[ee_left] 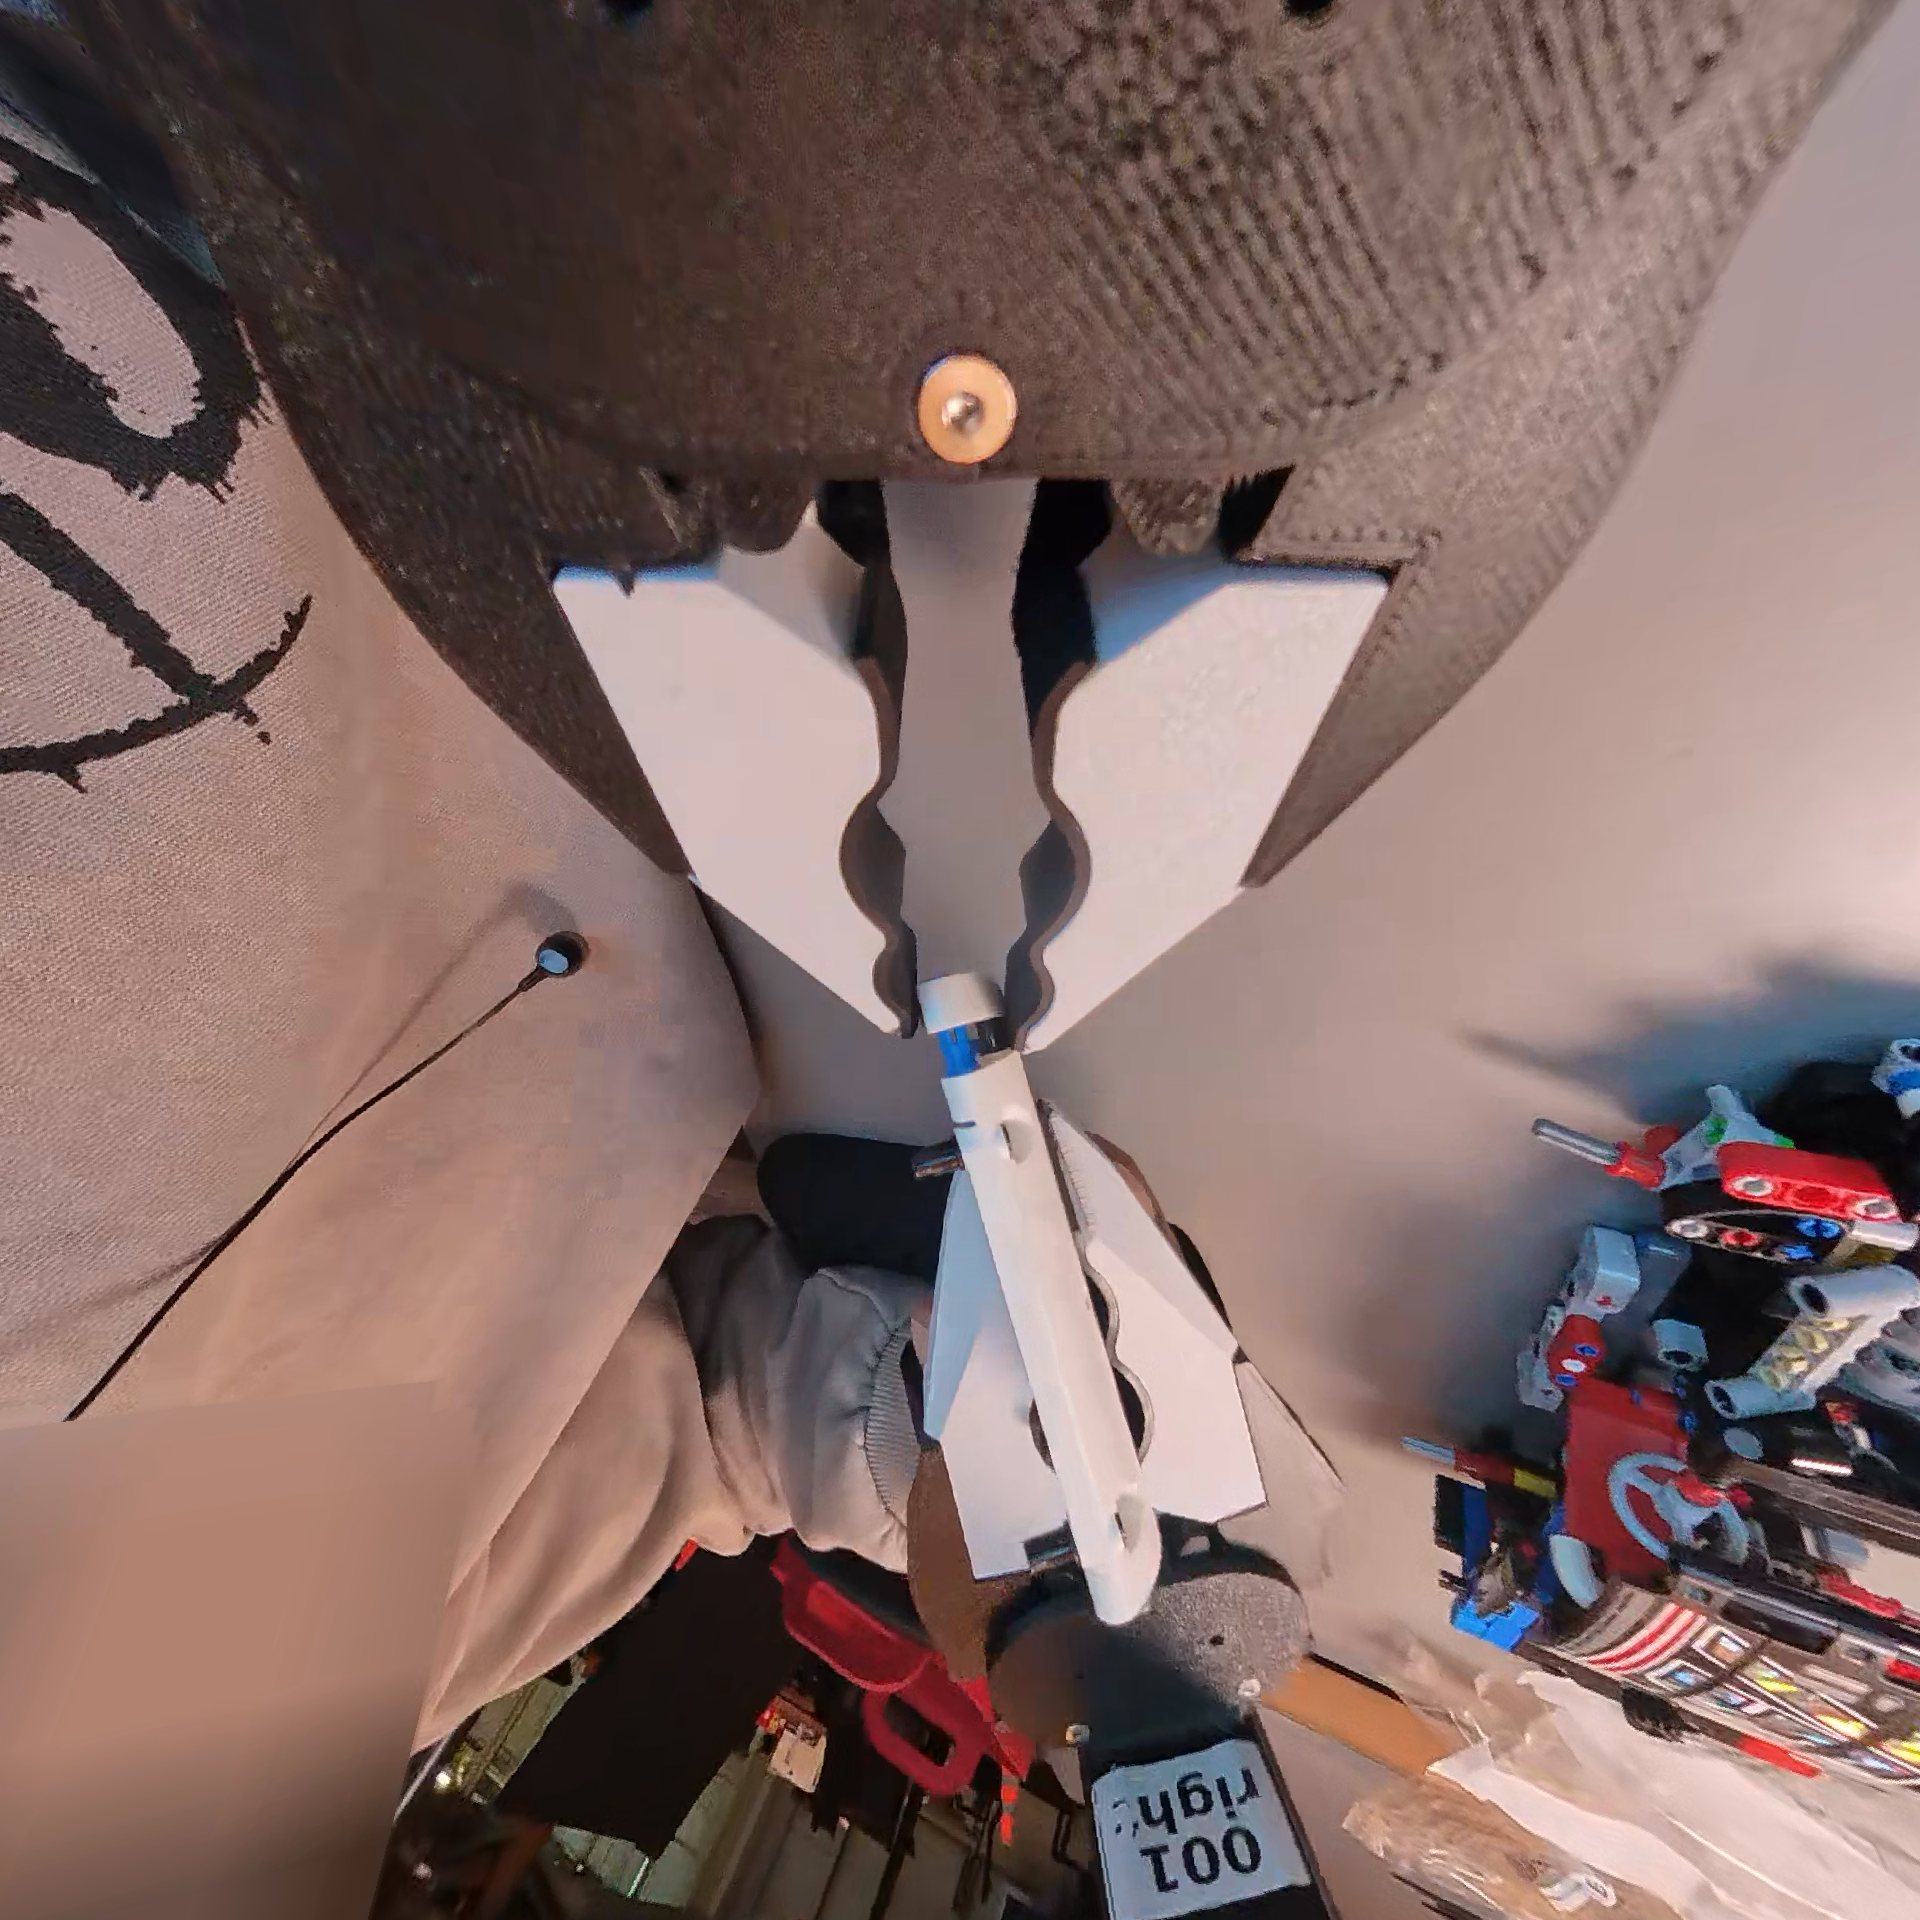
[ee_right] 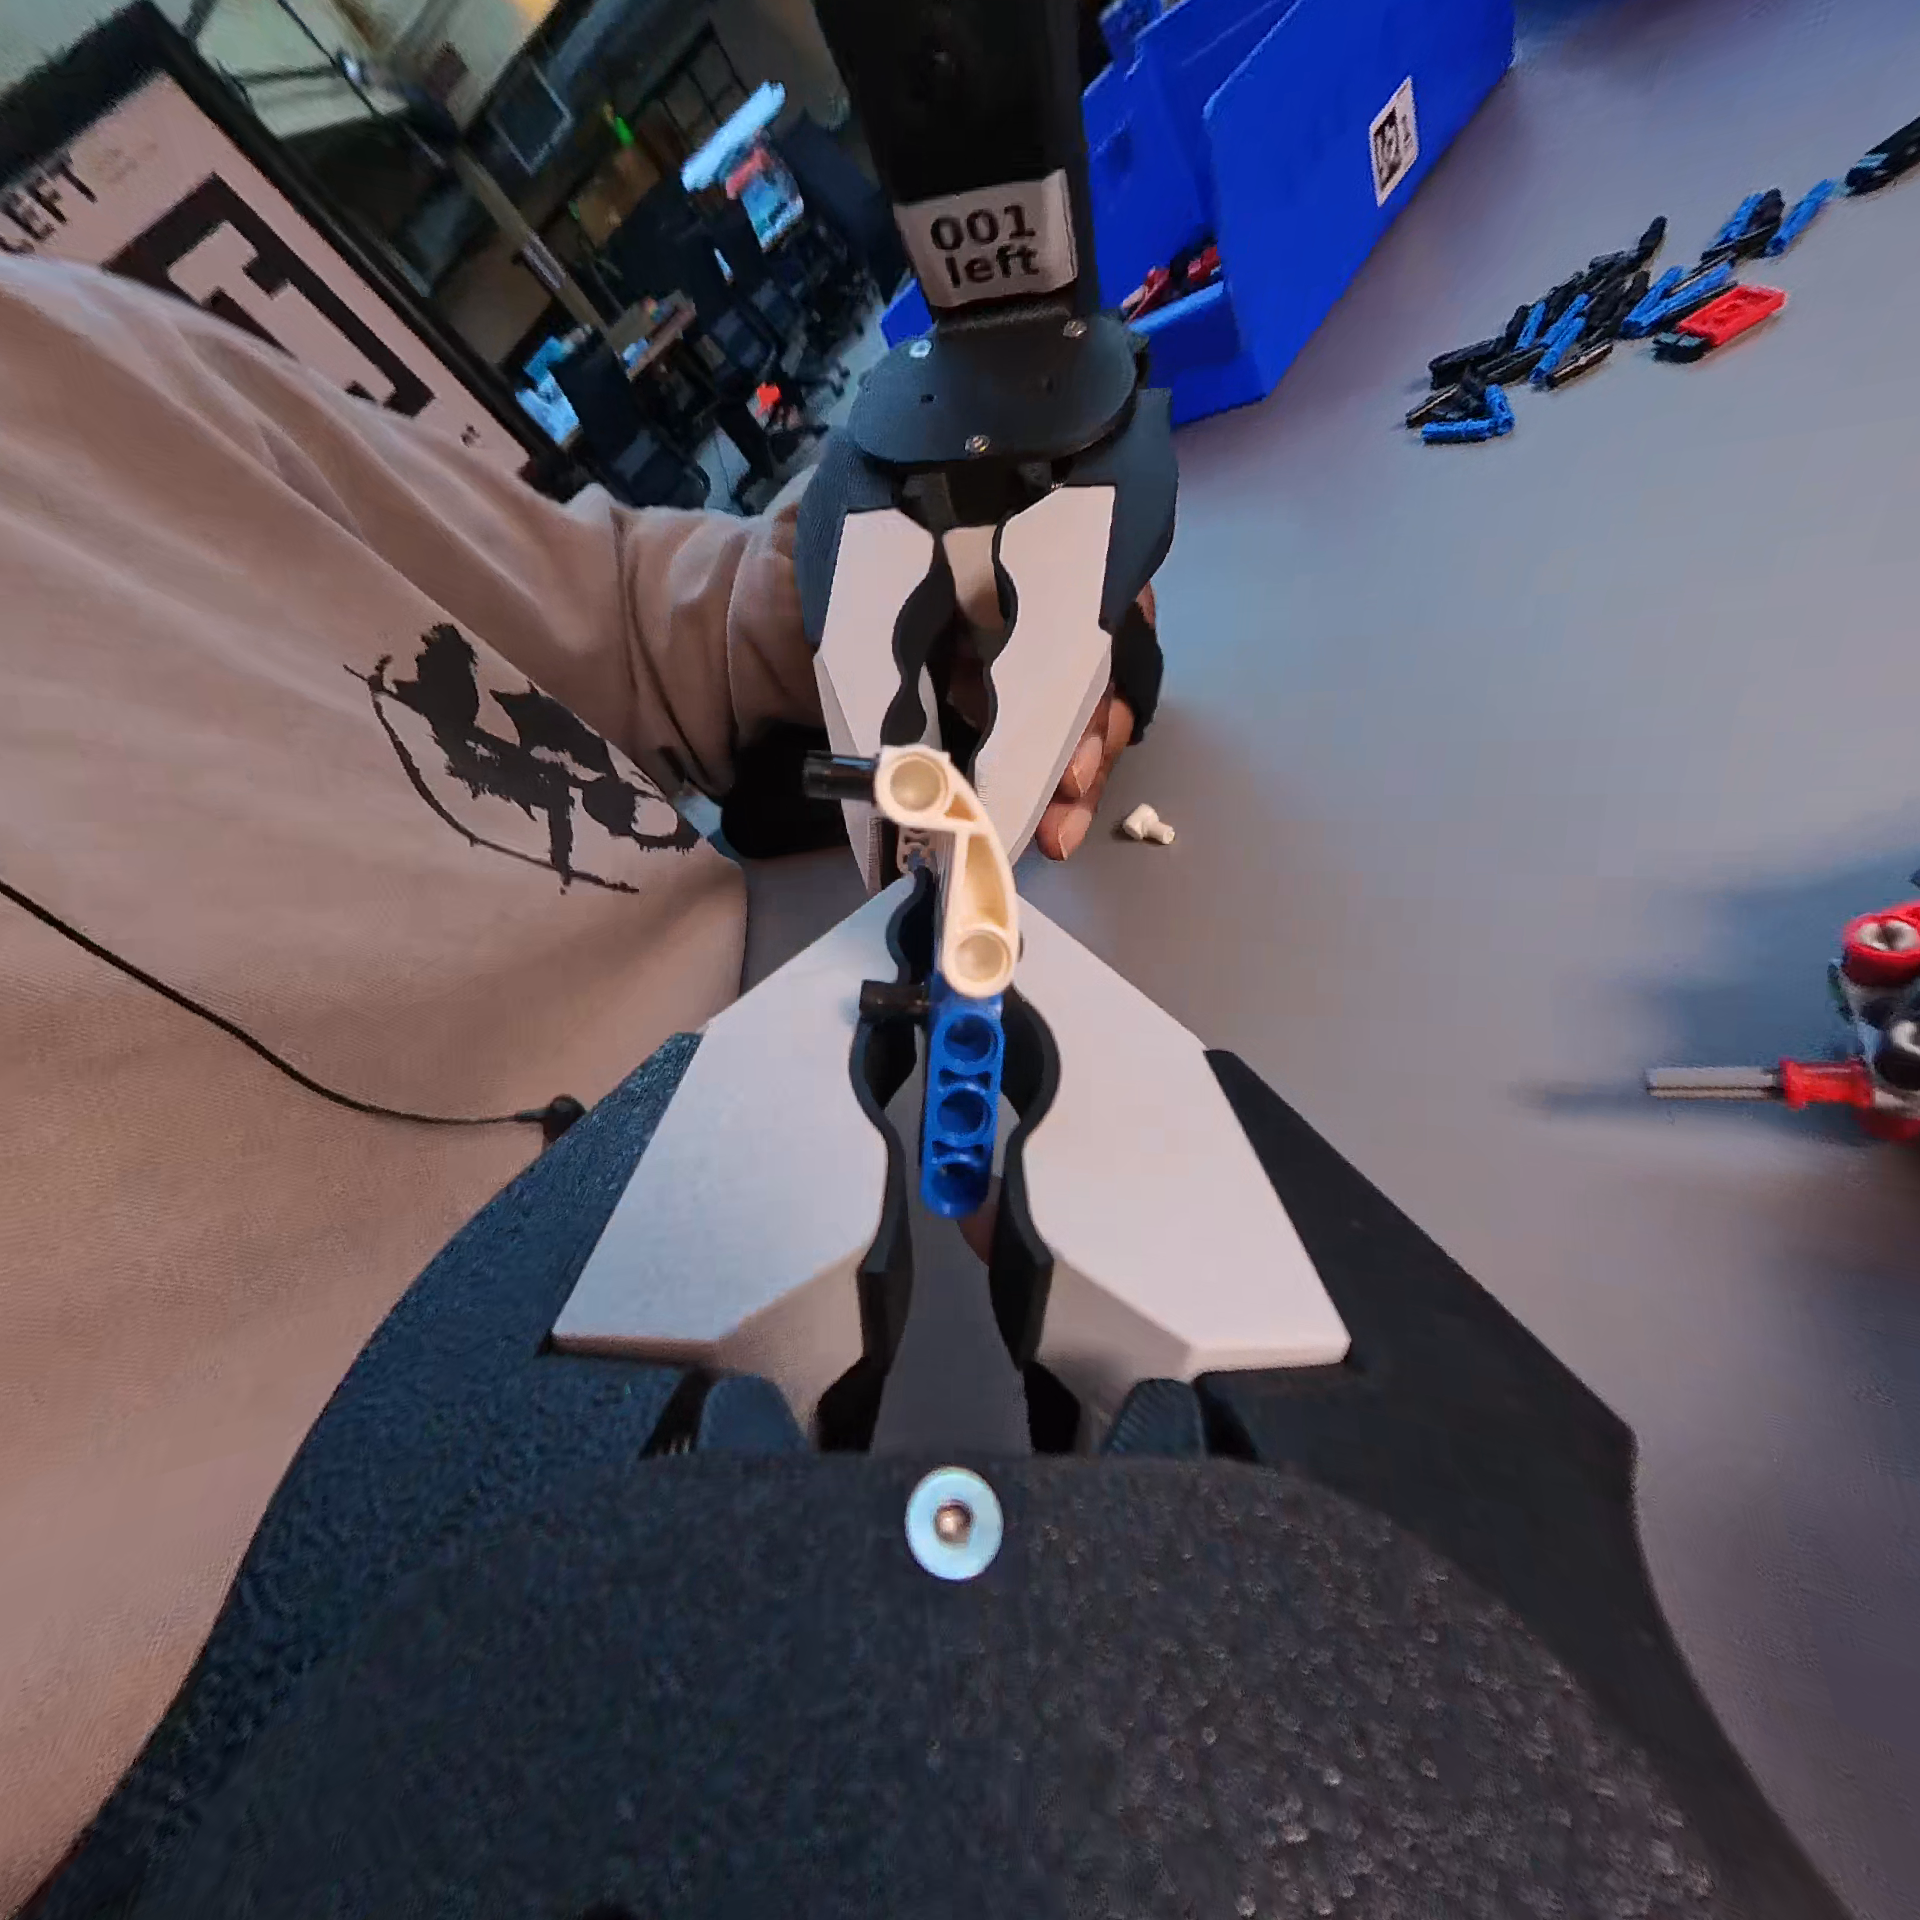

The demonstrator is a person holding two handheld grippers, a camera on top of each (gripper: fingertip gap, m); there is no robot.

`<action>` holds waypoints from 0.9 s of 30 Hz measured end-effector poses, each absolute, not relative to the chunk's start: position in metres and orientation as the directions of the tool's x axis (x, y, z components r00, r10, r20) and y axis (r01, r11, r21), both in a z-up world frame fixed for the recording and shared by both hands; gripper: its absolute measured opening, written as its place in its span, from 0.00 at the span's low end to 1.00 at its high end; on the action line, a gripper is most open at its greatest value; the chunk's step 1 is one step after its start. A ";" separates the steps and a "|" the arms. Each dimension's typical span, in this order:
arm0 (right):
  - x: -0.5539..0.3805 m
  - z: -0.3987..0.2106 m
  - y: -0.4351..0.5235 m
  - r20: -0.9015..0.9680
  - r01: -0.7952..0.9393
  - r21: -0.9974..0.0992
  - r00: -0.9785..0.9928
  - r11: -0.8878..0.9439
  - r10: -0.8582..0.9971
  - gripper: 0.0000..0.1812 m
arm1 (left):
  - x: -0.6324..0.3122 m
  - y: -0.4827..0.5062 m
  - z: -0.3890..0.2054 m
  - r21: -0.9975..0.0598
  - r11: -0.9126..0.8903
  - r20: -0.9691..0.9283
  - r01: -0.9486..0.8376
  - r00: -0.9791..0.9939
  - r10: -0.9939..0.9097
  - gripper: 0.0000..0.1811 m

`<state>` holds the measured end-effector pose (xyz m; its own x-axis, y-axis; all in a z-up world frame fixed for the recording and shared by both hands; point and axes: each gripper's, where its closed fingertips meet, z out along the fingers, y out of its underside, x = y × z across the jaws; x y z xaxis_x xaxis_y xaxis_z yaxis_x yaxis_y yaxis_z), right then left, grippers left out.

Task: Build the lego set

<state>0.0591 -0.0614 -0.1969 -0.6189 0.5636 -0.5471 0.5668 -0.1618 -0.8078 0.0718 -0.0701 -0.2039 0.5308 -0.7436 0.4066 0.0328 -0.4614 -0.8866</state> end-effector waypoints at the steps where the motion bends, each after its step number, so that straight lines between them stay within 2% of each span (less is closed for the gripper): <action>1: 0.054 -0.193 -0.055 -0.567 0.555 -0.804 -0.604 -0.215 0.561 0.03 | 0.066 -0.065 -0.200 -0.893 -0.445 0.401 0.061 0.556 -0.728 0.08; 3: 0.046 -0.186 -0.046 -0.573 0.518 -0.809 -0.589 -0.278 0.570 0.03 | 0.053 -0.056 -0.191 -0.901 -0.413 0.402 0.133 0.614 -0.680 0.08; 5: 0.042 -0.188 -0.048 -0.549 0.505 -0.823 -0.586 -0.262 0.596 0.03 | 0.047 -0.053 -0.185 -0.910 -0.381 0.391 0.166 0.653 -0.649 0.11; 8: 0.036 -0.184 -0.055 -0.515 0.460 -0.848 -0.600 -0.263 0.612 0.03 | 0.041 -0.053 -0.175 -0.912 -0.343 0.400 0.224 0.669 -0.626 0.06; 11: 0.036 -0.183 -0.060 -0.481 0.431 -0.869 -0.619 -0.243 0.621 0.04 | 0.040 -0.058 -0.176 -0.922 -0.344 0.366 0.176 0.686 -0.629 0.06; 14: 0.040 -0.174 -0.063 -0.392 0.359 -0.914 -0.667 -0.187 0.633 0.14 | 0.043 -0.063 -0.176 -0.930 -0.344 0.333 0.127 0.686 -0.647 0.05; 17: 0.042 -0.172 -0.067 -0.315 0.307 -0.943 -0.688 -0.132 0.653 0.07 | 0.045 -0.066 -0.177 -0.939 -0.337 0.286 0.069 0.700 -0.654 0.04; 21: 0.039 -0.164 -0.062 -0.340 0.281 -0.939 -0.683 -0.197 0.646 0.03 | 0.046 -0.067 -0.167 -0.949 -0.294 0.289 0.114 0.692 -0.662 0.06; 23: 0.038 -0.153 -0.056 -0.358 0.241 -0.933 -0.683 -0.266 0.637 0.03 | 0.038 -0.066 -0.160 -0.952 -0.260 0.295 0.160 0.706 -0.644 0.13; 27: 0.035 -0.147 -0.049 -0.365 0.210 -0.928 -0.667 -0.307 0.650 0.03 | 0.032 -0.068 -0.155 -0.956 -0.229 0.291 0.185 0.718 -0.632 0.07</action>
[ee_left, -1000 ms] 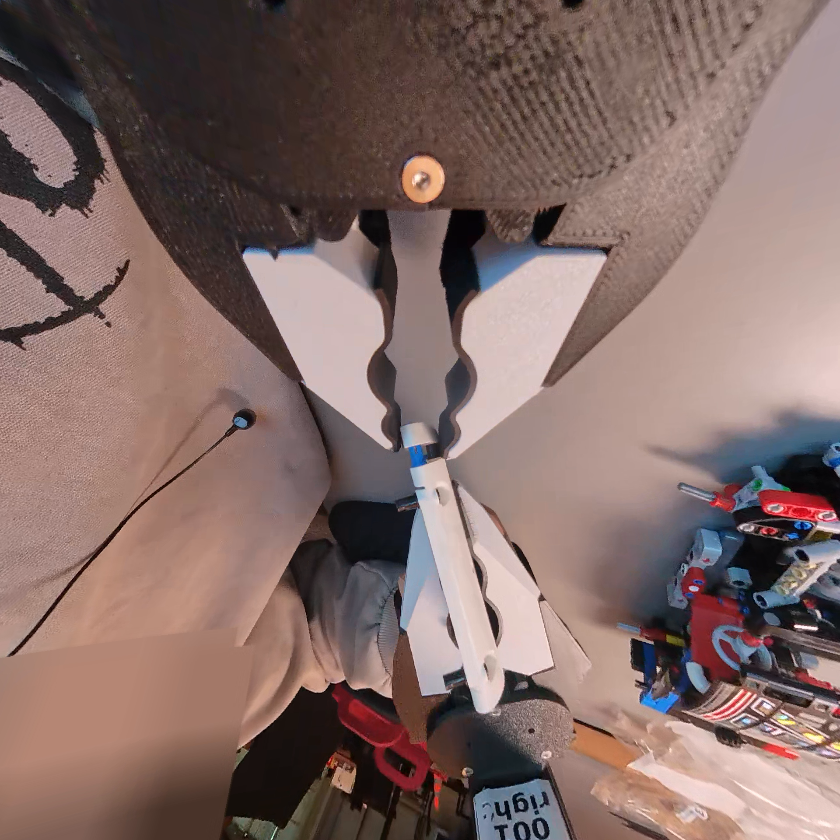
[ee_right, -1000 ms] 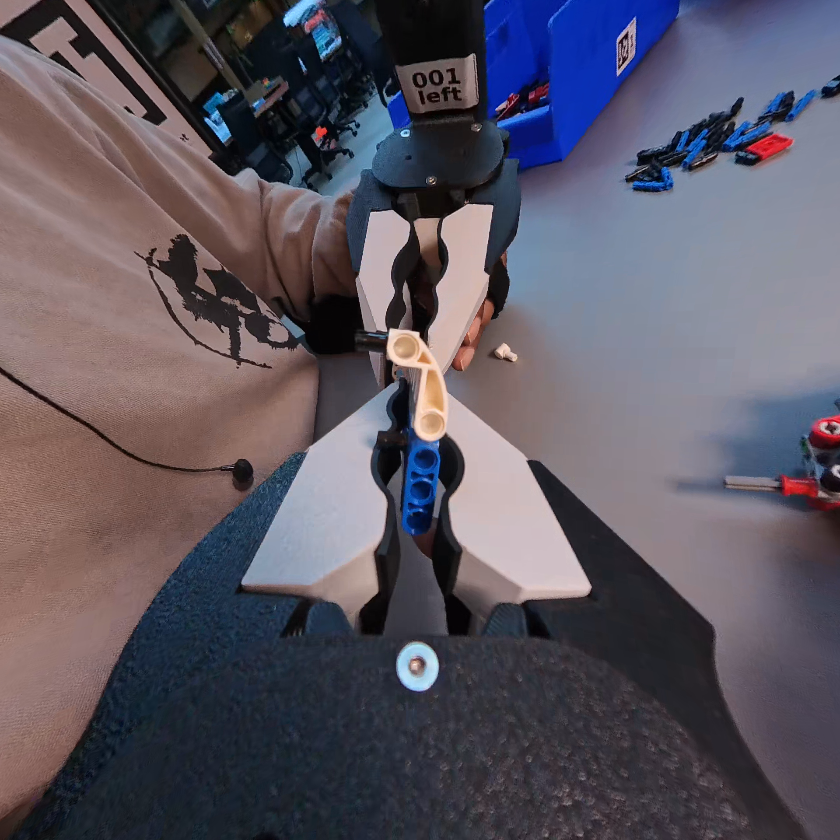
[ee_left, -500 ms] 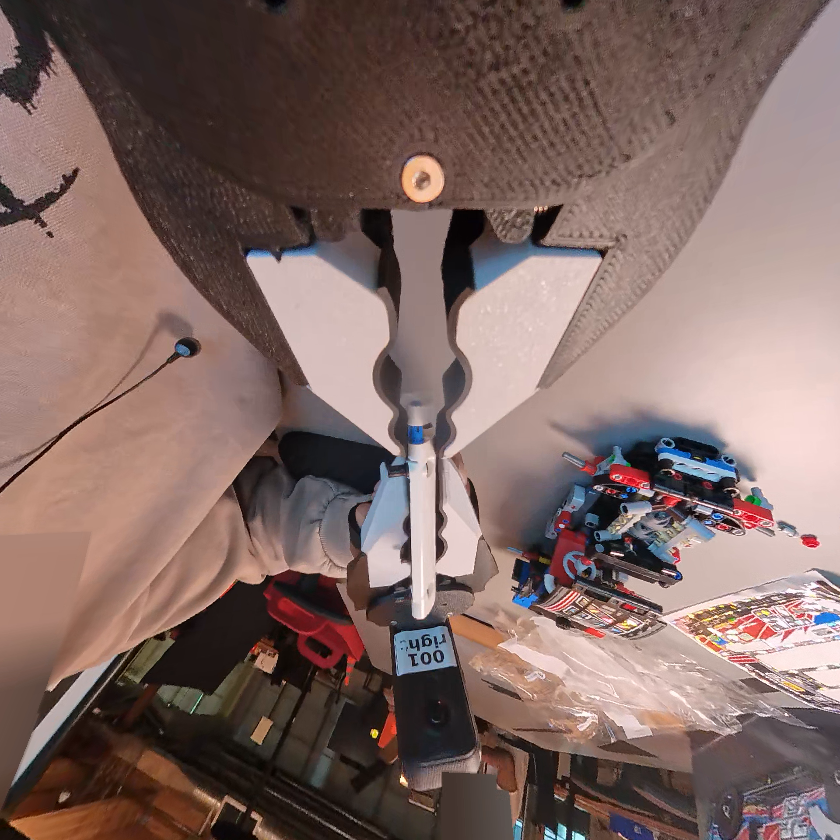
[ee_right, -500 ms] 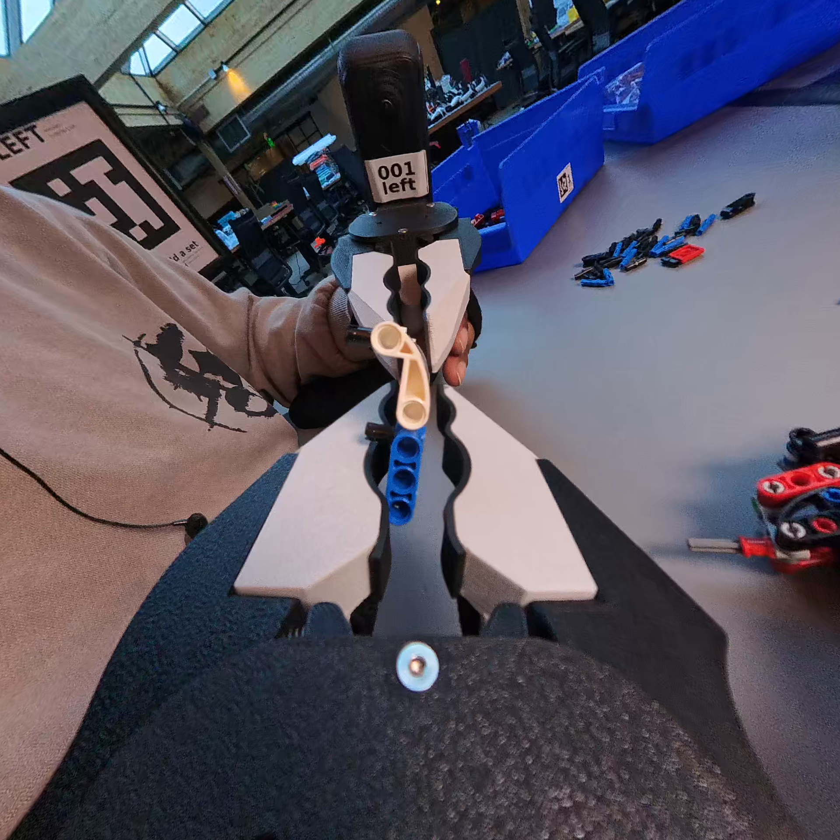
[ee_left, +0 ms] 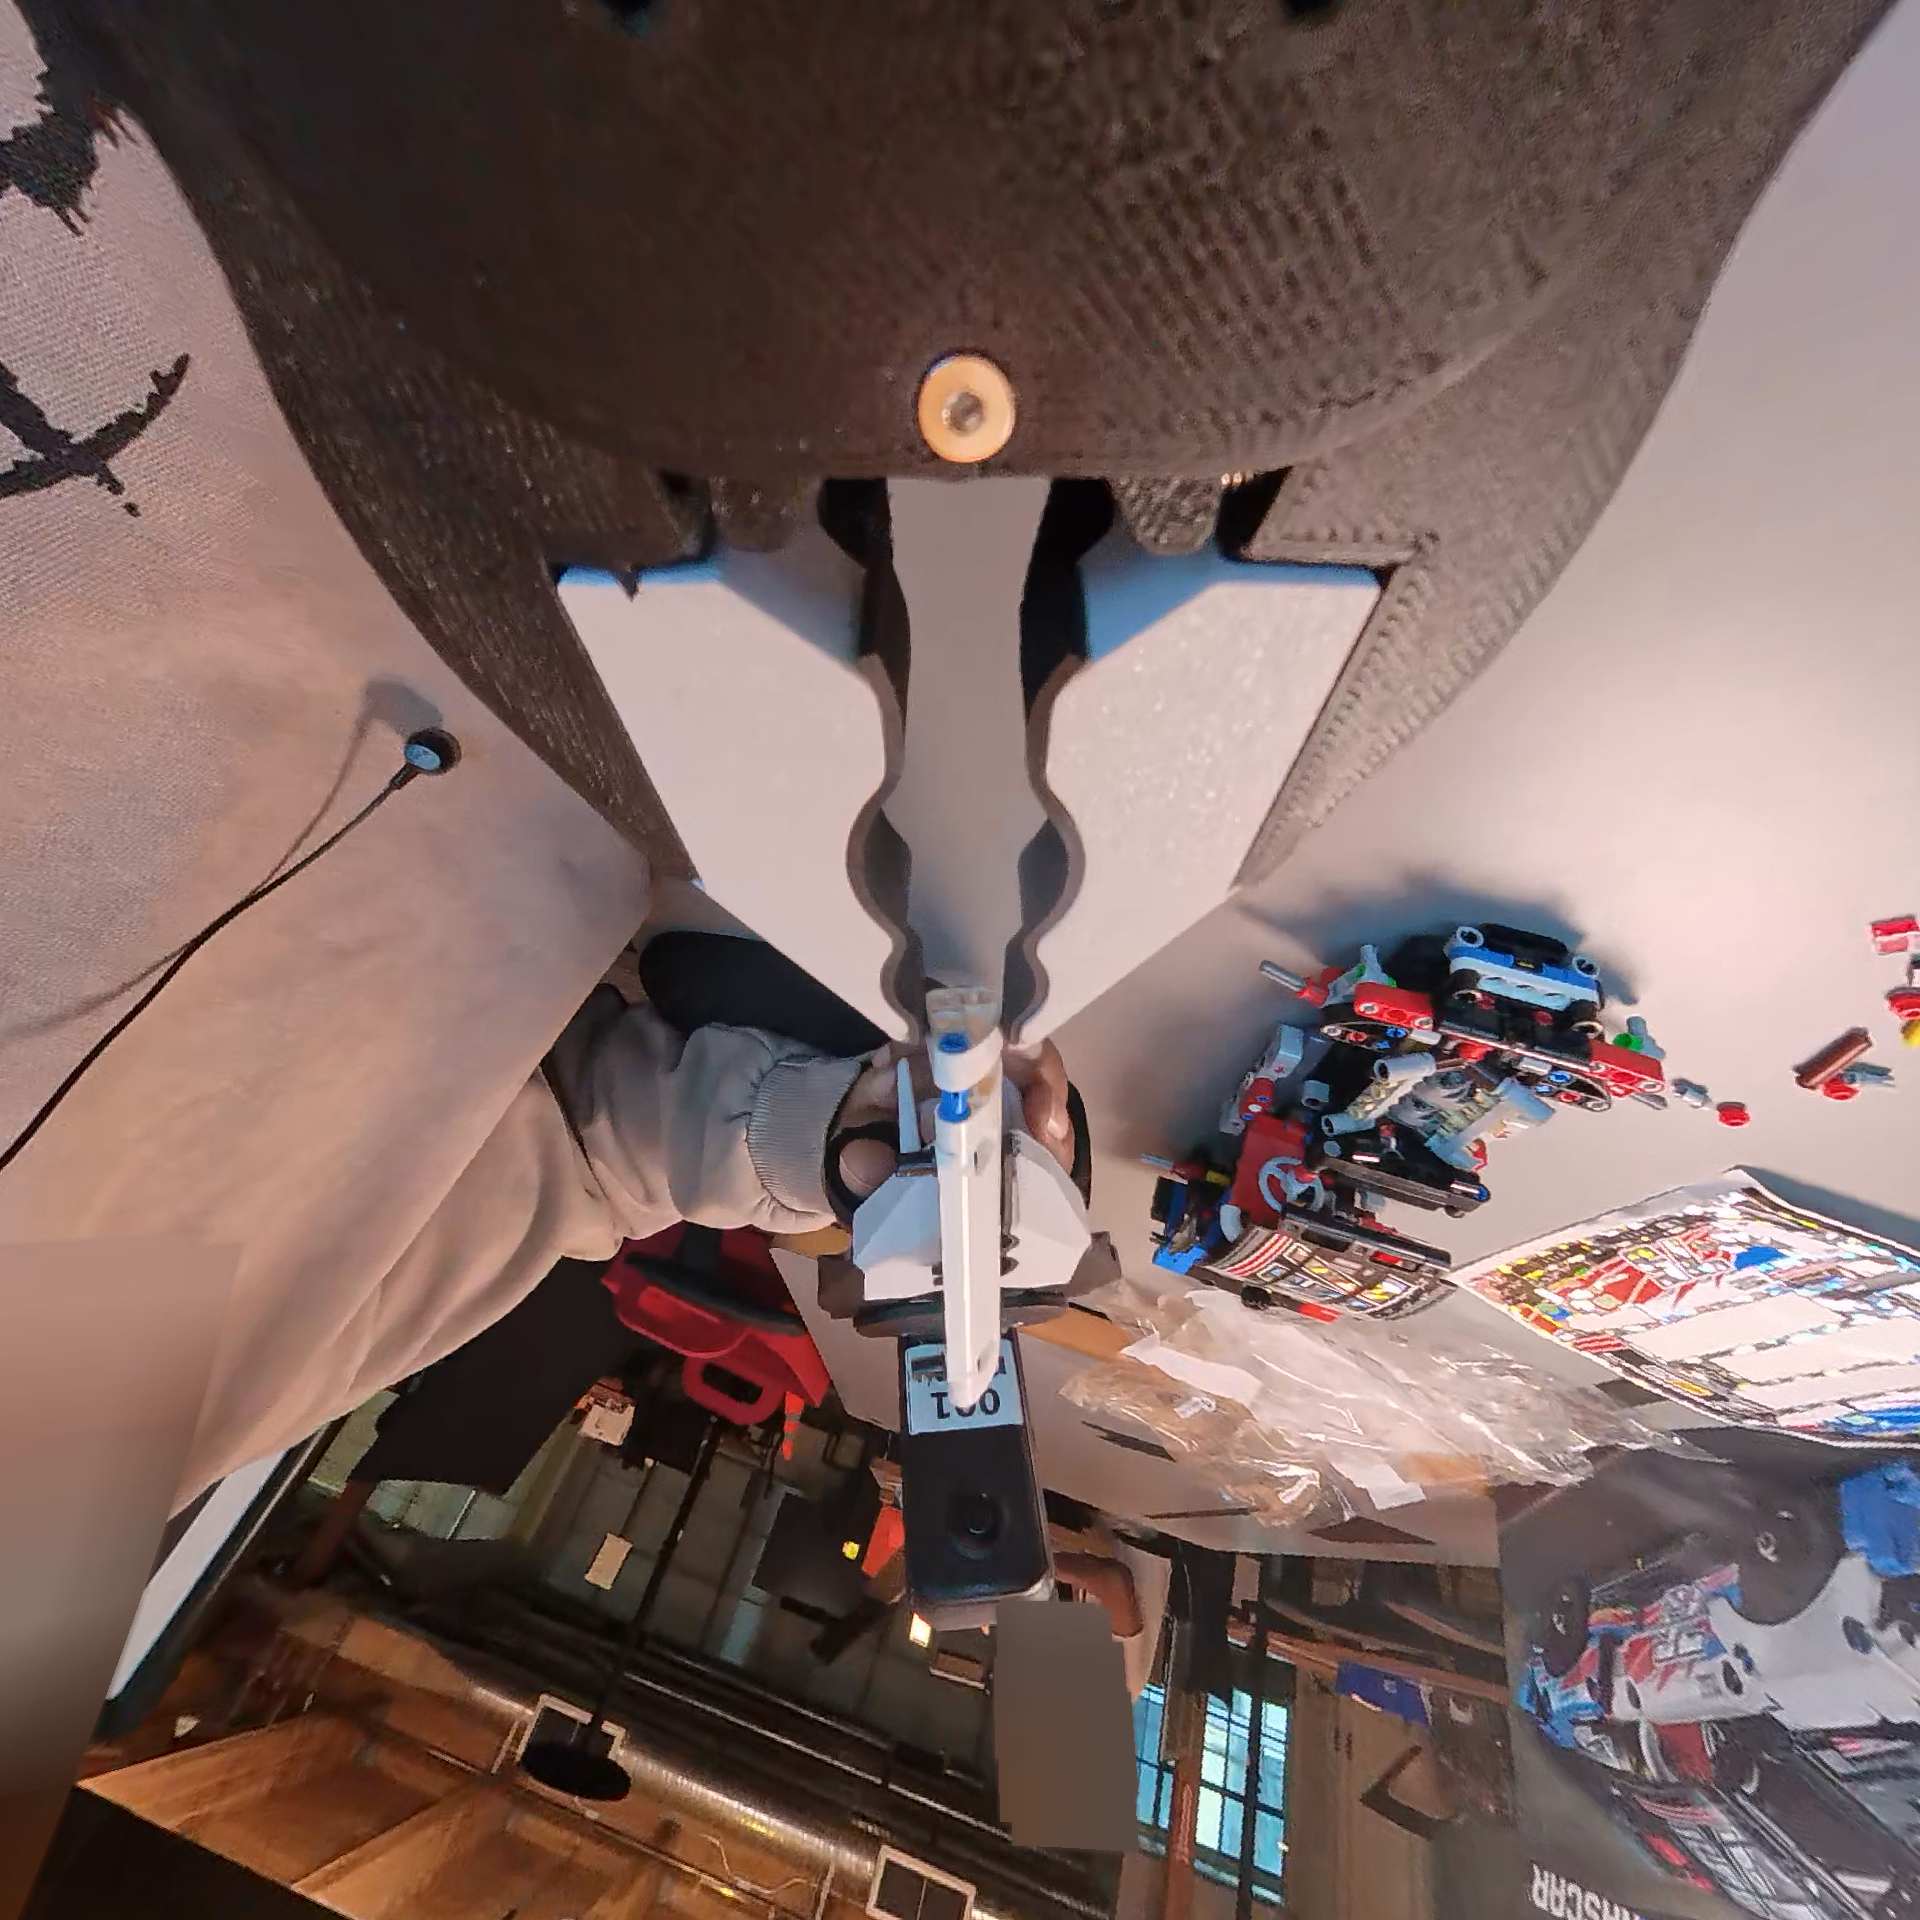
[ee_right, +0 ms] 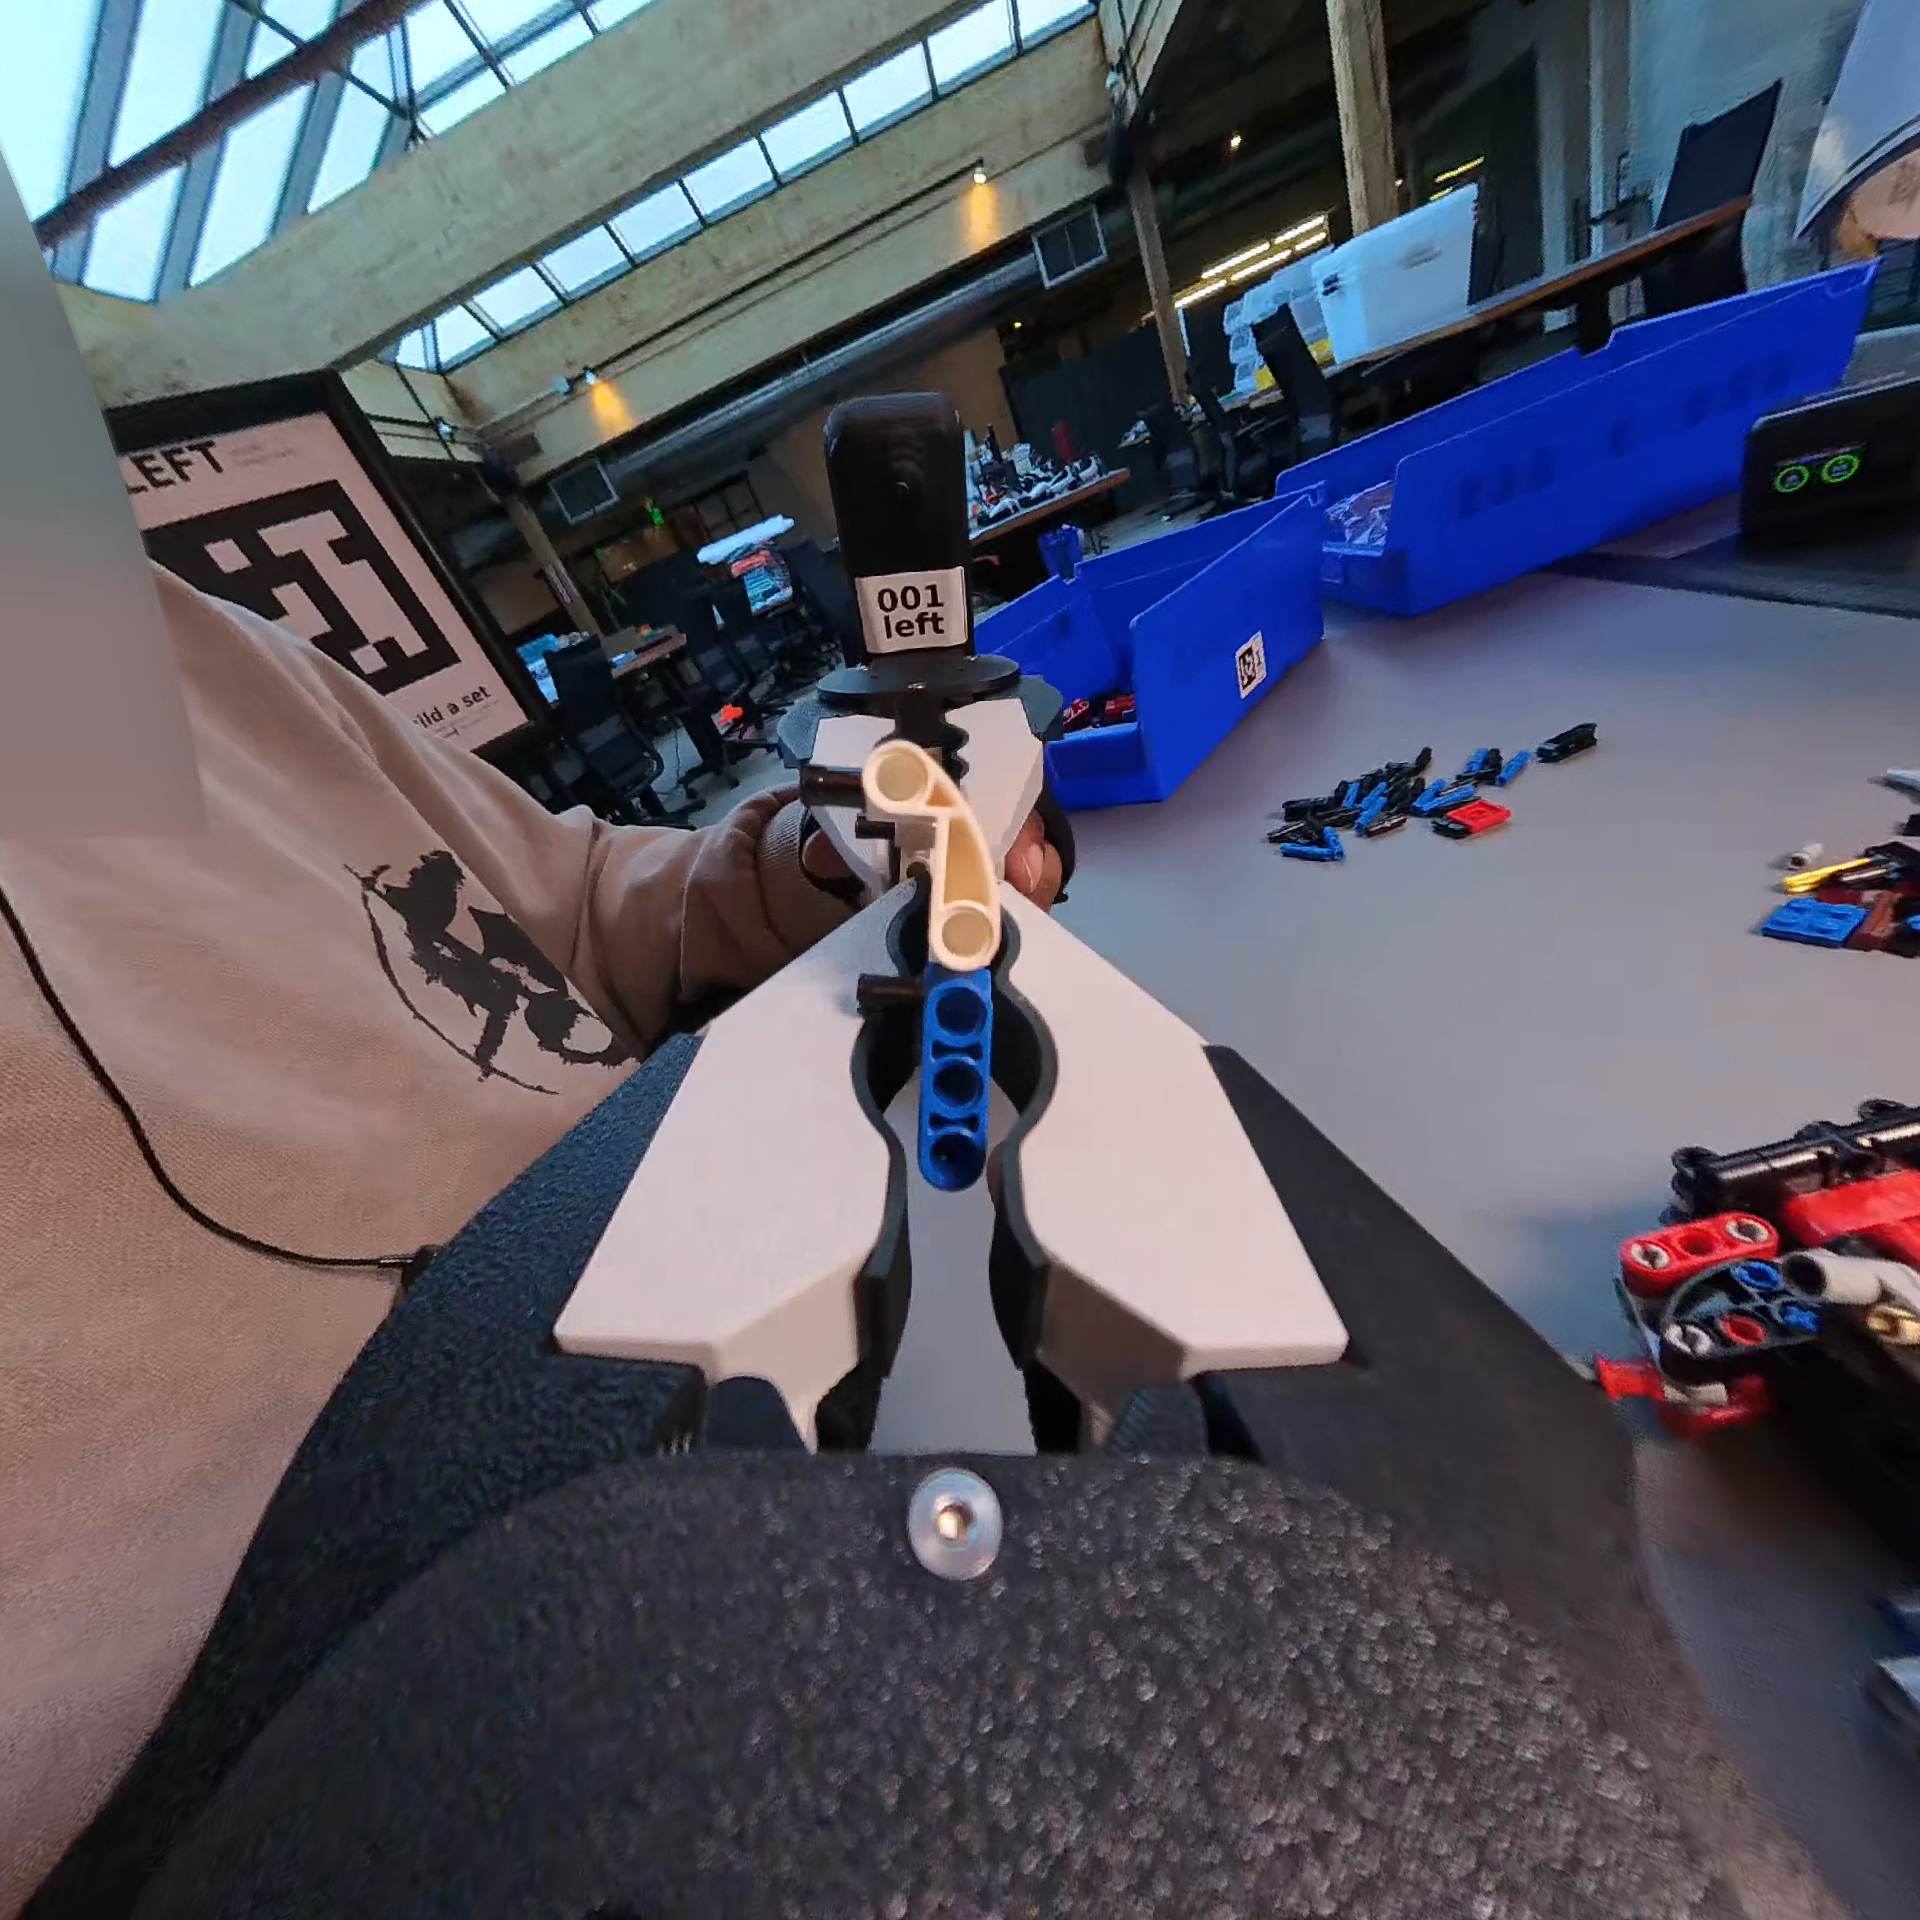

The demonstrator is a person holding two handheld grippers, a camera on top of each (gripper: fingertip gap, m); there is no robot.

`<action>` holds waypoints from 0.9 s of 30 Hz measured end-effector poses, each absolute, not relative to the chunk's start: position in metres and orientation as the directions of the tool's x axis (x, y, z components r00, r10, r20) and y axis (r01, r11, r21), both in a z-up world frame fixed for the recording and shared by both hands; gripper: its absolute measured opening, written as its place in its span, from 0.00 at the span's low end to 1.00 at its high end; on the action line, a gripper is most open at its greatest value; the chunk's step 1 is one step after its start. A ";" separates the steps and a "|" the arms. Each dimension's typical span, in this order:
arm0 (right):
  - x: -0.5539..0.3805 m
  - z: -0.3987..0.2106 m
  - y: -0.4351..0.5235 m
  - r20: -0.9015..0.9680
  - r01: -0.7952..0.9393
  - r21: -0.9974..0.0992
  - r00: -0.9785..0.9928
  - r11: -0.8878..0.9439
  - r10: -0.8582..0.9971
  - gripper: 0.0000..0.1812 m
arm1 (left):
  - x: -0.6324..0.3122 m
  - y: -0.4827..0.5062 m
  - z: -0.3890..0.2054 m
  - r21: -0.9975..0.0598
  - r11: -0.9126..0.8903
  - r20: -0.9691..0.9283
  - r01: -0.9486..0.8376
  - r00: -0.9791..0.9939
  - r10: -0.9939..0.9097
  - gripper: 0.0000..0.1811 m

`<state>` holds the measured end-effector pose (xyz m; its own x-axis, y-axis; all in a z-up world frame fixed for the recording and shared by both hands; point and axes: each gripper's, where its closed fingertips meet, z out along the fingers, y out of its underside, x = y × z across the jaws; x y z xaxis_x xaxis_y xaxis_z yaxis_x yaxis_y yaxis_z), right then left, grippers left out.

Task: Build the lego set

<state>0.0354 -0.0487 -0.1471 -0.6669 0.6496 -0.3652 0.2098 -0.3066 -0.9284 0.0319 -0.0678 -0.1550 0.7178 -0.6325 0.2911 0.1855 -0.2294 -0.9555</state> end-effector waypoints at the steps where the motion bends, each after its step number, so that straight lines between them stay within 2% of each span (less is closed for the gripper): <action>1: 0.035 -0.147 -0.048 -0.360 0.201 -0.930 -0.664 -0.307 0.655 0.03 | 0.031 -0.067 -0.154 -0.959 -0.220 0.280 0.180 0.728 -0.626 0.07; 5: 0.035 -0.152 -0.049 -0.373 0.239 -0.927 -0.662 -0.287 0.651 0.03 | 0.032 -0.068 -0.160 -0.952 -0.261 0.295 0.162 0.720 -0.628 0.06; 13: 0.039 -0.187 -0.058 -0.324 0.396 -0.917 -0.660 -0.053 0.678 0.03 | 0.042 -0.072 -0.201 -0.909 -0.412 0.233 -0.057 0.750 -0.618 0.06; 18: 0.041 -0.205 -0.060 -0.302 0.445 -0.895 -0.650 0.027 0.698 0.03 | 0.045 -0.072 -0.219 -0.864 -0.484 0.222 -0.140 0.756 -0.616 0.05; 22: 0.038 -0.204 -0.056 -0.317 0.441 -0.897 -0.632 -0.008 0.708 0.03 | 0.042 -0.068 -0.217 -0.871 -0.481 0.249 -0.095 0.760 -0.601 0.06; 27: 0.030 -0.185 -0.049 -0.401 0.398 -0.901 -0.607 -0.174 0.686 0.03 | 0.032 -0.064 -0.196 -0.902 -0.424 0.346 0.083 0.727 -0.594 0.06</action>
